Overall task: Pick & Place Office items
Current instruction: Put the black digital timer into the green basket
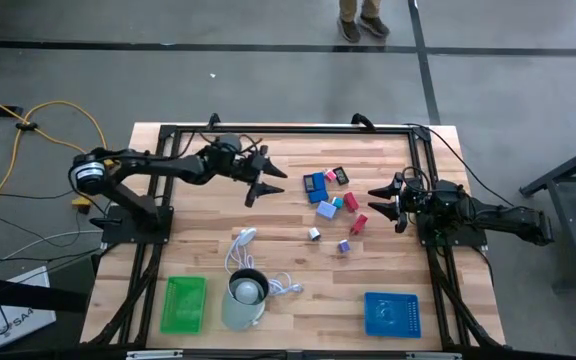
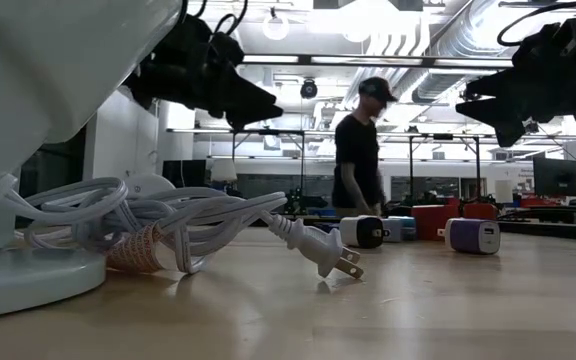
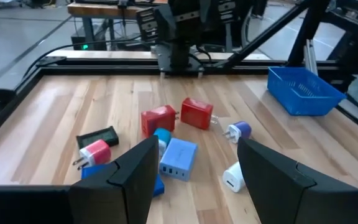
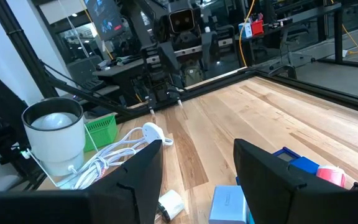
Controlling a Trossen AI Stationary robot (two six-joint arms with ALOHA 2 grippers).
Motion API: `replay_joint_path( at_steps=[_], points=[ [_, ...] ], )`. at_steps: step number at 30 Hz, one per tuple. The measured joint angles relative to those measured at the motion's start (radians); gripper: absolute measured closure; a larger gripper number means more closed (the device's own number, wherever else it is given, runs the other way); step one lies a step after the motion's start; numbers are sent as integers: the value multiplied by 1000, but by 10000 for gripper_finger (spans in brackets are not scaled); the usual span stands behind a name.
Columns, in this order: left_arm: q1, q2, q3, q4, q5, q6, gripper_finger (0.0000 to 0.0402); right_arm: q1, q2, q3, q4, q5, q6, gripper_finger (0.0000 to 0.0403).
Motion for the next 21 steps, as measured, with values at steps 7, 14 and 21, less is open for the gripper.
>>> replay_joint_path(
  at_steps=[7, 14, 21],
  points=[
    [-1, 2, 0, -3, -29, 1, 189, 0, 0, 0, 0, 0, 0, 219],
    [-3, 2, 0, -3, -29, 0, 189, 0, 0, 0, 0, 0, 0, 219],
    [-3, 2, 0, -3, -29, -3, 189, 0, 0, 0, 0, 0, 0, 219]
  ],
)
